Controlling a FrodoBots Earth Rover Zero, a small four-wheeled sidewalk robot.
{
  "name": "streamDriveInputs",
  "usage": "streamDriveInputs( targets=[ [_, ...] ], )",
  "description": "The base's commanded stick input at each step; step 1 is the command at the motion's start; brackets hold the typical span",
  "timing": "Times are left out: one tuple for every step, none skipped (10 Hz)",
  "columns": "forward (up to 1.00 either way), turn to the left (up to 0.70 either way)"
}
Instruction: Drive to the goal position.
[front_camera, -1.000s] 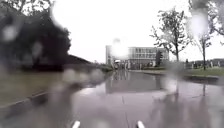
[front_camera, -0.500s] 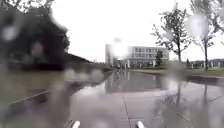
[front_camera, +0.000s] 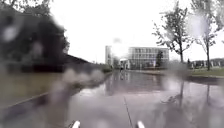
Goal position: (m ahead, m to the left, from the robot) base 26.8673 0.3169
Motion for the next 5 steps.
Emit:
streamDriveInputs(
  targets=[
    [0.7,0.0],
    [0.7,0.0],
    [0.7,0.0],
    [0.7,0.0],
    [0.7,0.0]
  ],
)
